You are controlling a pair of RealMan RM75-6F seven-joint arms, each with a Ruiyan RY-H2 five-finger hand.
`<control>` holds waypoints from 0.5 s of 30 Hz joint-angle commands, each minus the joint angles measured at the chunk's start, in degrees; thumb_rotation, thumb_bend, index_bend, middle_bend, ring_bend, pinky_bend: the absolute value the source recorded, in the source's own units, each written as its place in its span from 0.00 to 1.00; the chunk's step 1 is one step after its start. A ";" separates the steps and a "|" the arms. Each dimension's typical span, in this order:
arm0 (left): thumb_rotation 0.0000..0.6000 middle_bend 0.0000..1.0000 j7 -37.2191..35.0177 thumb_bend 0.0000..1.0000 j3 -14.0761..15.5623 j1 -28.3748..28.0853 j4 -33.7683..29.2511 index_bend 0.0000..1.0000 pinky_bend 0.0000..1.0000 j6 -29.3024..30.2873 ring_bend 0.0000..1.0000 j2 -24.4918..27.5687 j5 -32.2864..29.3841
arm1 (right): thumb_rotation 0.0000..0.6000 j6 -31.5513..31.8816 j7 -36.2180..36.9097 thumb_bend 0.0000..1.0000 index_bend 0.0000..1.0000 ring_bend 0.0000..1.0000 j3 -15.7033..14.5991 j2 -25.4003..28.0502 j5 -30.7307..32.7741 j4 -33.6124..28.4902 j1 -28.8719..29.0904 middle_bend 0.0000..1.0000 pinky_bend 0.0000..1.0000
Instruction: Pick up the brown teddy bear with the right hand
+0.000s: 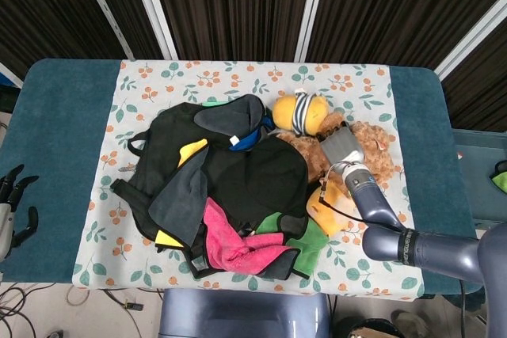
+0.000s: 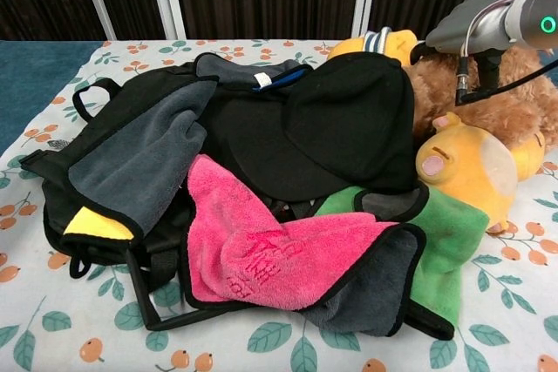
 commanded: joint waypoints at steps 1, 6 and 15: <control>1.00 0.05 -0.05 0.57 0.00 0.03 -0.01 0.19 0.00 0.02 0.09 0.03 -0.01 | 1.00 0.15 0.41 0.21 0.24 0.41 -0.36 -0.33 -0.35 0.11 0.10 0.41 0.21; 1.00 0.05 -0.20 0.57 -0.06 0.06 -0.14 0.19 0.00 0.04 0.09 0.11 -0.09 | 1.00 0.04 4.13 0.43 0.50 0.60 0.15 -0.69 -3.00 0.69 -0.99 0.61 0.39; 1.00 0.05 -0.45 0.58 0.04 0.16 -0.10 0.19 0.00 0.11 0.09 0.16 0.06 | 1.00 0.43 13.25 0.54 0.62 0.66 1.54 0.44 -12.48 2.11 -4.78 0.67 0.44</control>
